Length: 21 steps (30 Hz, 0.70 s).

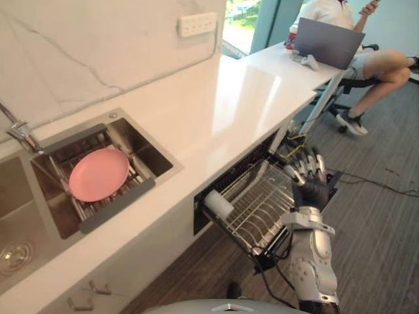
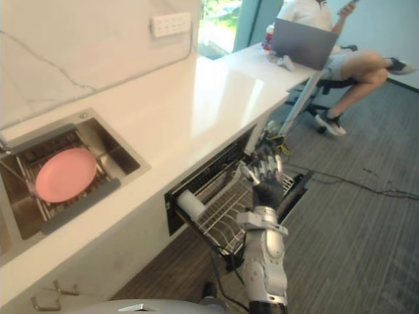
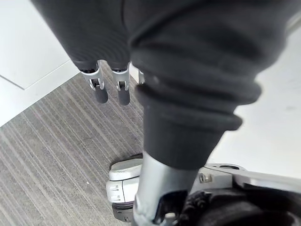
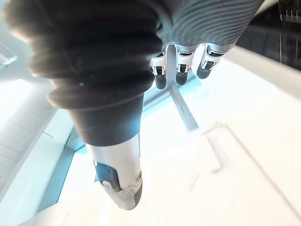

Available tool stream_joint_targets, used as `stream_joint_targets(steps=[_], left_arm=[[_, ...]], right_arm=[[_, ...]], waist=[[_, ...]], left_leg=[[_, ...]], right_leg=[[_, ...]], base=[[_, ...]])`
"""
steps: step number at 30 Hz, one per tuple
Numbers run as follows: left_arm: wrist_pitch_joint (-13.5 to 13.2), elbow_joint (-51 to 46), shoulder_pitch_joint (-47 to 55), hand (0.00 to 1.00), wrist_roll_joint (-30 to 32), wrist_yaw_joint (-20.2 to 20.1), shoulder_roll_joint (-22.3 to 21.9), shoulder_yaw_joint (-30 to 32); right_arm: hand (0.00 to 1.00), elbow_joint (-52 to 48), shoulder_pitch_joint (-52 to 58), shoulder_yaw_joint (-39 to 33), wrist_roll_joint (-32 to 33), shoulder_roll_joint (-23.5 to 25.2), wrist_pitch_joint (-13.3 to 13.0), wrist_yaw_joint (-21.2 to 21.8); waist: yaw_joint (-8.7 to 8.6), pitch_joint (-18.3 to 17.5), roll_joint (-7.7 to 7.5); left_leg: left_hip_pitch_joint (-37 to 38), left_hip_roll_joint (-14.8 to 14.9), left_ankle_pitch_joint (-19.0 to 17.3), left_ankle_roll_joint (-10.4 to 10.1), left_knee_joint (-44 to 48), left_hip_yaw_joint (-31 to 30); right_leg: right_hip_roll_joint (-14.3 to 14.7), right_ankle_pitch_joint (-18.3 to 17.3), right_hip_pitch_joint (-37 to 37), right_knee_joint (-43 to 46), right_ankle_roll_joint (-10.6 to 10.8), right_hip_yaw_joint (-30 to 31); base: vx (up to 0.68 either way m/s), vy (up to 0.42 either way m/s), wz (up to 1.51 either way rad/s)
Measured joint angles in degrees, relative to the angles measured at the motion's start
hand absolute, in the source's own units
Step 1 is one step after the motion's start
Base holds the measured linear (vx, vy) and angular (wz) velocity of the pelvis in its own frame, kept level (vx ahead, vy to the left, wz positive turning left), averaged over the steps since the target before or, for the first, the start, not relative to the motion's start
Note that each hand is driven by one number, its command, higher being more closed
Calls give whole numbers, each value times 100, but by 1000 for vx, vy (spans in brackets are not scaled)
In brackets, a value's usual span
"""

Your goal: Walk over to the sink, pick up the cup, carry it to the dishwasher, place the cup inside the dishwasher, then close the dishwasher door

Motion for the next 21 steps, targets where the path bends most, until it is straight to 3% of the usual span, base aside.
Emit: stream_joint_targets(steps=[3,5,8,12,14,18,19,20,21], left_arm=[[67,31,-2,0,-302,117,-62,163],[60,35,-19,0,-570,246,-123,374],[53,38,10,0,-862,474,-145,598],[43,101,12,0,-832,474,-251,897],[4,237,108,0,-542,383,-378,1067],[-160,364,127,0,-61,261,-366,1058],[-166,363,113,0,64,184,-341,1044],[-181,361,101,0,95,146,-337,1036],[-210,330,83,0,162,55,-289,971]], right_arm=[[0,204,-306,362,251,-43,21,358],[0,261,-493,677,364,-222,17,607],[0,420,-783,695,339,-282,-10,586],[0,449,-745,321,74,-577,-23,447],[0,448,-729,-81,-117,-817,-81,330],[0,450,-546,-554,-105,-904,-327,306],[0,450,-380,-666,-88,-899,-375,308],[0,451,-263,-712,-77,-896,-376,305],[0,451,-62,-745,-53,-866,-377,320]], waist=[[95,-1,0],[280,-9,-14],[372,-58,-40],[297,-40,-42],[415,-27,6],[340,-52,-49],[271,-45,-67],[230,-35,-87],[116,-55,-37]], left_leg=[[-2,-3,9,6,21,-260],[-70,-25,68,15,15,-565],[-266,-65,209,37,22,-883],[-607,-54,252,136,277,-532],[-572,-55,175,183,424,-412],[-373,-371,266,262,23,-402],[-226,-528,288,290,-168,-389],[-169,-593,304,316,-247,-390],[-102,-659,343,388,-293,-410]], right_leg=[[-7,-56,147,-2,9,-255],[-32,-114,256,-2,21,-549],[-131,-165,325,39,36,-981],[-344,-272,590,85,139,-1684],[-539,-548,557,598,242,-1667],[-1126,-974,179,1594,391,-1567],[-1385,-1142,17,2096,358,-1426],[-1532,-1223,-133,2468,195,-1293],[-1719,-1310,-536,3343,-485,-864]], base=[[-3,-24,47],[-1,-30,65],[14,-12,78],[-35,55,101],[7,115,33],[35,125,13],[41,104,13],[56,112,25],[45,88,23]])
